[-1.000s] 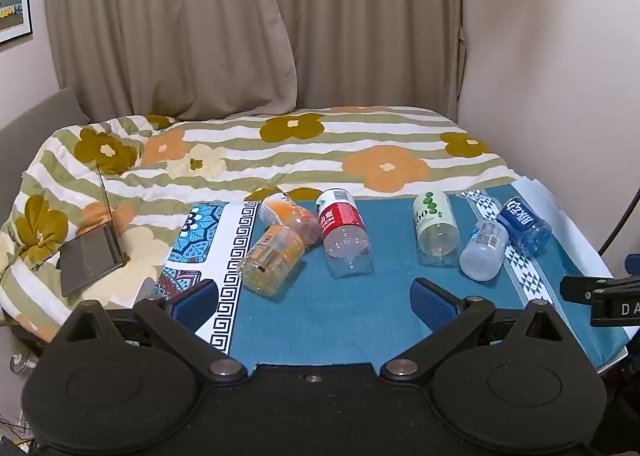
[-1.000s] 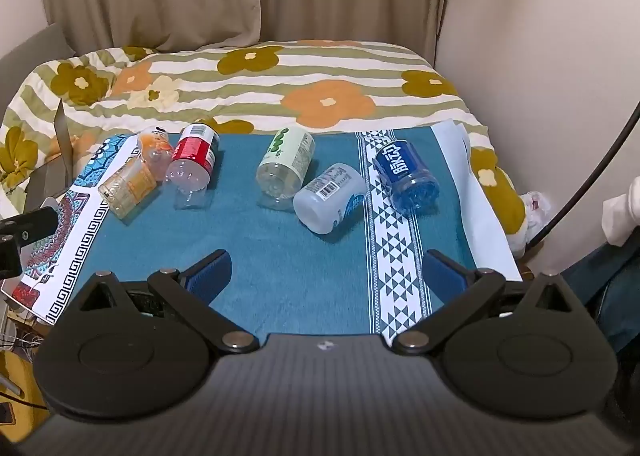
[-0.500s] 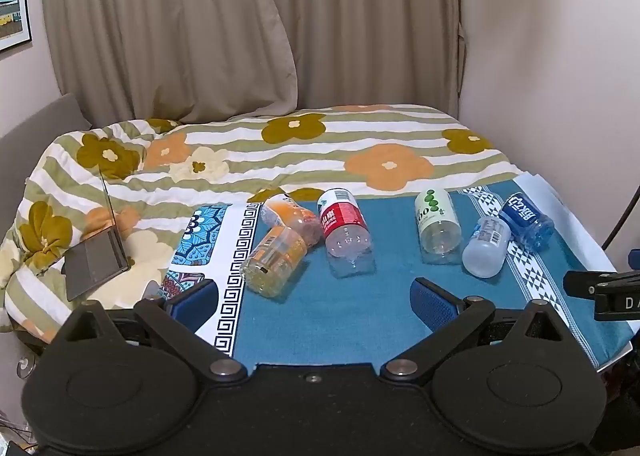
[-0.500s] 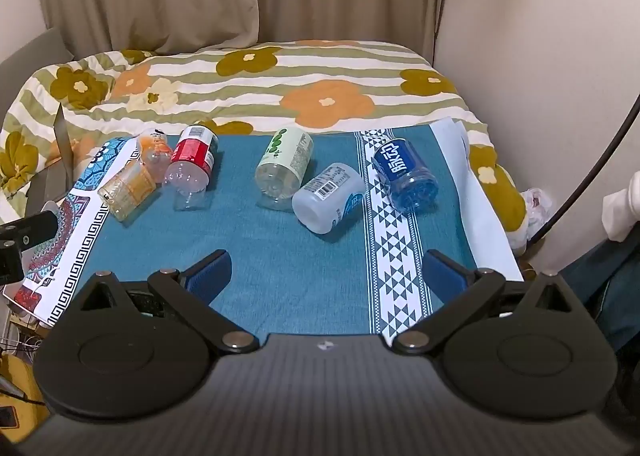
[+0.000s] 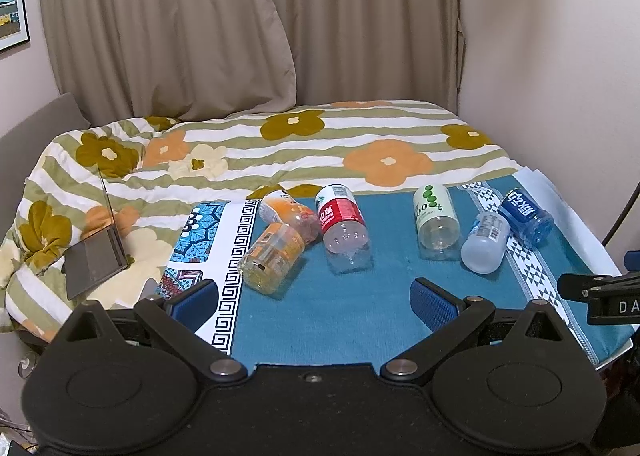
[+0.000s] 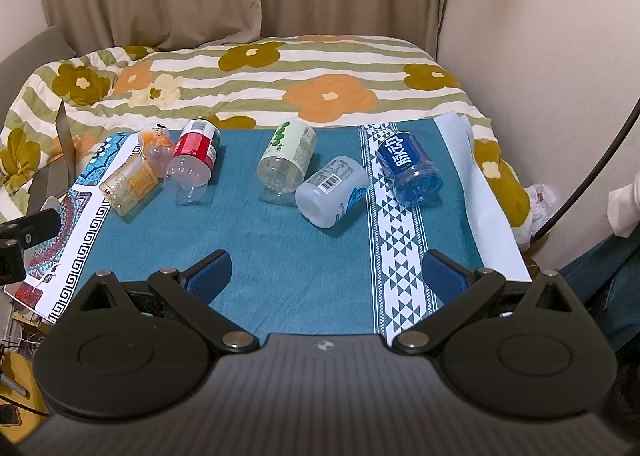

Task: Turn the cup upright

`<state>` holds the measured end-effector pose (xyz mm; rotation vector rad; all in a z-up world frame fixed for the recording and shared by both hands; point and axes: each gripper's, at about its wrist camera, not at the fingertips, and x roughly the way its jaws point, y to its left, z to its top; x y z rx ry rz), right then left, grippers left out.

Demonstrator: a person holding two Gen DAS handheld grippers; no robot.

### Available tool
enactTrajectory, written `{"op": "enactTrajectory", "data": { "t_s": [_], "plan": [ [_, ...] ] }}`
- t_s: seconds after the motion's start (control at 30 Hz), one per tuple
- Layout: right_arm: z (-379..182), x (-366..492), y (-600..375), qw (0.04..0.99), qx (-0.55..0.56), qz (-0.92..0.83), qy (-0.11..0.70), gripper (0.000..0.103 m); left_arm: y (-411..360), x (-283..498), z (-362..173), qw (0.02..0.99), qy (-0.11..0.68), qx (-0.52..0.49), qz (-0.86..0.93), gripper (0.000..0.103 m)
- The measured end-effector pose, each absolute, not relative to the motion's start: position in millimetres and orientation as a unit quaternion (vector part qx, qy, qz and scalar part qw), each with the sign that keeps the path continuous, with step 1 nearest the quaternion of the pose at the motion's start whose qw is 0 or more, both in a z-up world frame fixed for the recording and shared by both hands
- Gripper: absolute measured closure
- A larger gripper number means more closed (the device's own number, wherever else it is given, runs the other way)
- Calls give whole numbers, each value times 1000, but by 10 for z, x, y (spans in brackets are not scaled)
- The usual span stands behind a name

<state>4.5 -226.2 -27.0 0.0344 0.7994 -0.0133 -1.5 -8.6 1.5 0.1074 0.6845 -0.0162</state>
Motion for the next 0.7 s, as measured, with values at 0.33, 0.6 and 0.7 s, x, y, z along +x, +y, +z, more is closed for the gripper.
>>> {"op": "enactTrajectory", "data": {
  "t_s": [0.33, 0.6, 0.7],
  "plan": [
    [-253, 67, -2237, 924, 14, -4, 383, 0, -66, 8, 18, 939, 339, 56, -5, 0],
    [-267, 105, -2217, 923, 11, -1, 385, 0, -51, 50, 7, 937, 344, 55, -1, 0],
    [-275, 105, -2213, 923, 12, 0, 385, 0, -38, 61, 1, 937, 346, 54, -1, 0]
  ]
}}
